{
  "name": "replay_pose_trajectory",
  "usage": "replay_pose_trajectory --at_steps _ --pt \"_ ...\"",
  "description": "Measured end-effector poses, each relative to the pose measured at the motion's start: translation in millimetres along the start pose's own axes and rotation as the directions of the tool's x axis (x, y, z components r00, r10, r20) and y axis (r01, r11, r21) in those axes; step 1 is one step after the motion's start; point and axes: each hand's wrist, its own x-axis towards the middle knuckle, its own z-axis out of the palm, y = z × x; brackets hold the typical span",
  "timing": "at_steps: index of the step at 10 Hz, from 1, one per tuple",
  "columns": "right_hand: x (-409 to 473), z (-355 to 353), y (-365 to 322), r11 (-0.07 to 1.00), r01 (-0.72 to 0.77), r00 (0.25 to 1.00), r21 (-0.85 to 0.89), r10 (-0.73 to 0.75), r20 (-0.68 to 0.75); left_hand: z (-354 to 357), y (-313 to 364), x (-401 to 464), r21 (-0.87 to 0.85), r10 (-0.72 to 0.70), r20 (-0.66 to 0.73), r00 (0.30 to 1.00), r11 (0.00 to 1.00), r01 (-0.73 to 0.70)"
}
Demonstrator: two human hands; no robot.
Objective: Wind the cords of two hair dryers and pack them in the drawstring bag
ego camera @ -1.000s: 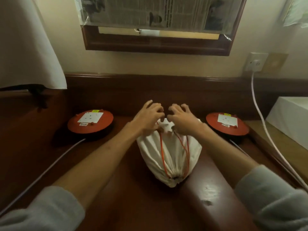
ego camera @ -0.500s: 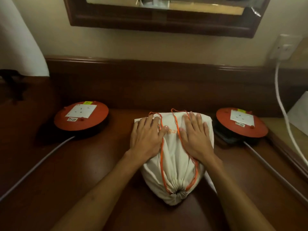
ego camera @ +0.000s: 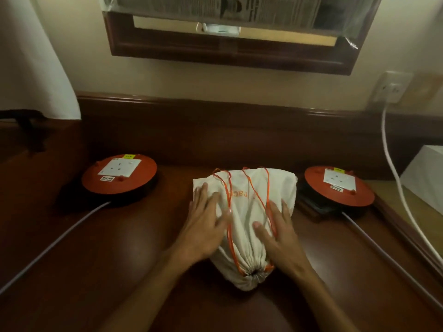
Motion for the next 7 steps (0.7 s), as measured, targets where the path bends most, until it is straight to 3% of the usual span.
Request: replay_pose_trajectory --at_steps 2,4,5,6,7 --pt "45 23 -7 0.996 0.007 1.0 -0.088 -0.007 -0.001 15 -34 35 0.122 0.079 -0.094 0.992 0.99 -0.067" --pt "80 40 -13 0.997 0.011 0.997 -0.079 -0.017 -0.074 -2 -55 74 0.17 0.059 -0.071 0.996 0.984 -0.046" --pt "79 38 -11 1.0 0.01 0.994 -0.026 -0.013 -0.104 4 -60 76 0.08 0.079 -0.117 0.99 0.994 -0.07" --pt "79 35 -14 0.99 0.031 0.991 0.135 -0.013 -0.137 0 -58 69 -0.287 0.041 -0.217 0.975 0.952 -0.104" --pt "74 26 -8 0.94 0.072 0.952 0.335 0.036 -0.305 -10 -55 60 -0.461 -0.053 -0.308 0.95 0.882 -0.1"
